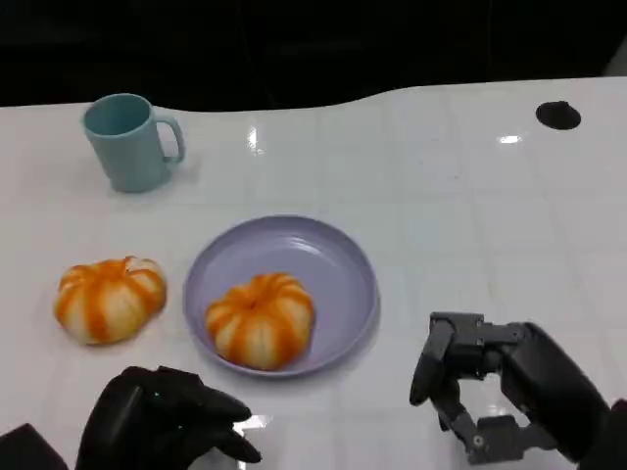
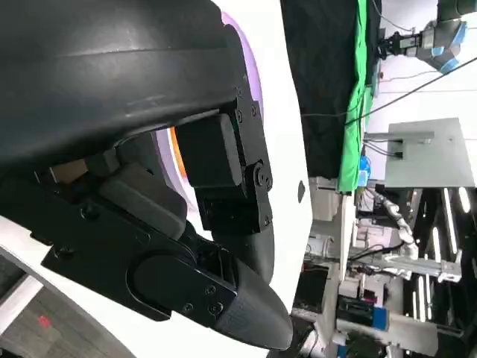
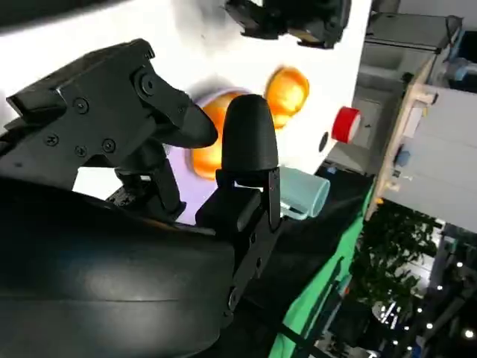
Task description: Grasp the bread from the table and place it into the plate.
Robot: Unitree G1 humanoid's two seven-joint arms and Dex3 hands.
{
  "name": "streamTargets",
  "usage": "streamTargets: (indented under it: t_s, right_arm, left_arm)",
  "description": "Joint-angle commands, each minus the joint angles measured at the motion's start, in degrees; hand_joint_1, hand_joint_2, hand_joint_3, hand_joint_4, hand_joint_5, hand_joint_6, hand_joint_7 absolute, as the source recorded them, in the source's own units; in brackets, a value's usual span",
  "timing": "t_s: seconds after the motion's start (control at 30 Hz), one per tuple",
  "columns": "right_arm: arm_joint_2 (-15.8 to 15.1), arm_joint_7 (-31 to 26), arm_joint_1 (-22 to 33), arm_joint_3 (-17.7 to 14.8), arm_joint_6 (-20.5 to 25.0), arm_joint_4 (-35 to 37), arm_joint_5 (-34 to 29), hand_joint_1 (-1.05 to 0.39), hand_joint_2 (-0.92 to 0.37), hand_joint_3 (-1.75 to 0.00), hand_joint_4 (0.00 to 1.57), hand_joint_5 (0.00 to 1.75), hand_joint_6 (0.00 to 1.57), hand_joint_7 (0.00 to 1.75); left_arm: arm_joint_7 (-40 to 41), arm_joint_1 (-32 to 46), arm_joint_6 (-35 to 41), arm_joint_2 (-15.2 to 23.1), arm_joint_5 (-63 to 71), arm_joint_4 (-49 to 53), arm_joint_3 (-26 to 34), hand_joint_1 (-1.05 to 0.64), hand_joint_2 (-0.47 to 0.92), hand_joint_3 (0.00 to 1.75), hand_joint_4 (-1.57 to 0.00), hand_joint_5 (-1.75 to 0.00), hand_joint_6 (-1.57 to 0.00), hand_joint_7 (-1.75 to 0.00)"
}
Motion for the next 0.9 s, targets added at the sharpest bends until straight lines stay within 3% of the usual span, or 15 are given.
streamTargets:
  t_s: [0.03,0.5,0.9]
  right_arm:
    - [0.09,-1.09,1.34,-0.55,-1.81,1.31,-1.26,-0.04,-0.51,-1.25,0.87,1.75,0.68,1.57]
    - [0.25,-3.72,0.15,-1.69,-15.04,10.60,-3.69,-0.07,-0.46,-1.32,0.87,1.75,0.66,1.58]
    - [0.83,-3.41,-0.92,-2.04,-16.54,12.87,-4.16,-0.09,-0.45,-1.32,0.89,1.75,0.69,1.58]
  left_arm:
    - [0.60,0.00,-0.05,0.63,0.10,0.16,0.35,-1.05,0.79,0.00,-1.57,-0.34,-1.57,-0.12]
    - [0.31,0.71,-0.34,0.67,0.00,-0.15,0.31,-1.05,0.78,0.00,-1.57,-0.34,-1.57,-0.12]
    - [0.60,0.90,-0.63,0.70,0.25,-0.37,0.35,-1.05,0.79,0.00,-1.57,-0.34,-1.57,-0.12]
